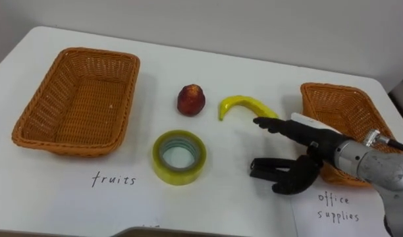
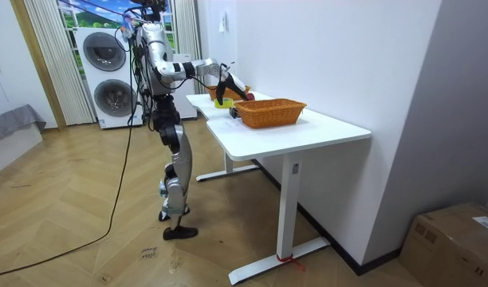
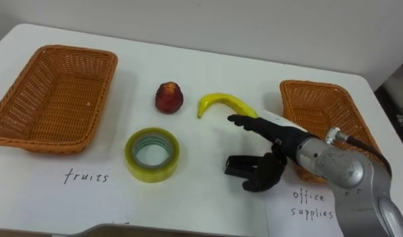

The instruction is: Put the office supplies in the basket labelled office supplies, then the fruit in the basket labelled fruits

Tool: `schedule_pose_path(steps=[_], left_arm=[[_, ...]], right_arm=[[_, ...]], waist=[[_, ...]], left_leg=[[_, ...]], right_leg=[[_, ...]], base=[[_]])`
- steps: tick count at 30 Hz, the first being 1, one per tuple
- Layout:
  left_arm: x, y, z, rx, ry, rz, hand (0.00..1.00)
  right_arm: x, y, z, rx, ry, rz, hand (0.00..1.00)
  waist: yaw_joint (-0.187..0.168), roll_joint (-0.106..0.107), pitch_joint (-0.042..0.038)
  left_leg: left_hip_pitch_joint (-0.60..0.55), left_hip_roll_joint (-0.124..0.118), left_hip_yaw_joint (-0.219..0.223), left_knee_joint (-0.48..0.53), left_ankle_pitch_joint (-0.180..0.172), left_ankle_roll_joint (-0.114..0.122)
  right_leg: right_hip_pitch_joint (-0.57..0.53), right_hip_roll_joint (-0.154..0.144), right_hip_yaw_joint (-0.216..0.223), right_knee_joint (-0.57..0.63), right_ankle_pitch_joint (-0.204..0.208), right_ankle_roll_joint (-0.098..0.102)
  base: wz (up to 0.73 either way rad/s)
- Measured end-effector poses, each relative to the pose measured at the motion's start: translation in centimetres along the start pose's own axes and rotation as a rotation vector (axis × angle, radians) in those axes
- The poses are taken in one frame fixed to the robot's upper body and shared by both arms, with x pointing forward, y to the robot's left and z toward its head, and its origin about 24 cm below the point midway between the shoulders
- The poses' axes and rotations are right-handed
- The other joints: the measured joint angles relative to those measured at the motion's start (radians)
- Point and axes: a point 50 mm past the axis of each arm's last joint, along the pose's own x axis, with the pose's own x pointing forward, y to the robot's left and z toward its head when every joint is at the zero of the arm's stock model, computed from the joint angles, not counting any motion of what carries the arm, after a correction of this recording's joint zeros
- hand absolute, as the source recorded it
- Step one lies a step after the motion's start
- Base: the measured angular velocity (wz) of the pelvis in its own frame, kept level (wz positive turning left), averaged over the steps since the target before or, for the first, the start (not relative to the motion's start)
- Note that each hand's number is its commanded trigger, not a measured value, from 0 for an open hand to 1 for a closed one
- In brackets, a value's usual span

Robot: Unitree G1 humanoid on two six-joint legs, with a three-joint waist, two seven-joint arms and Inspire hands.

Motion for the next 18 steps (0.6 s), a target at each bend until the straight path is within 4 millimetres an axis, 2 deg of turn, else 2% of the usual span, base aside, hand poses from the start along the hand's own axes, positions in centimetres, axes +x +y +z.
schedule_pose_path(steps=[11,15,18], left_arm=[[0.1,0.1,0.9,-0.002,-0.02,0.016,0.0],[0.1,0.0,1.8,-0.006,-0.043,0.022,0.0],[0.1,0.0,2.0,-0.007,-0.046,0.033,0.0]], right_arm=[[0.2,0.3,-0.6,-0.054,0.095,0.006,0.0],[1.2,1.5,-1.7,-0.02,0.135,0.053,0.0],[1.5,1.8,-1.7,-0.009,0.137,0.035,0.0]], waist=[[0.008,0.008,-0.0032],[0.028,0.009,-0.0034],[0.029,0.013,-0.0036]], left_leg=[[0.0,0.0,-0.001,-0.001,0.0,0.0],[-0.001,0.0,0.001,-0.002,0.001,-0.001],[-0.002,0.001,0.001,-0.003,0.001,-0.001]], right_leg=[[-0.001,0.006,-0.001,0.0,0.0,0.0],[-0.005,0.007,-0.001,0.001,0.001,-0.001],[-0.007,0.006,-0.003,0.001,0.001,-0.001]], base=[[0.0],[-0.02],[0.0]])
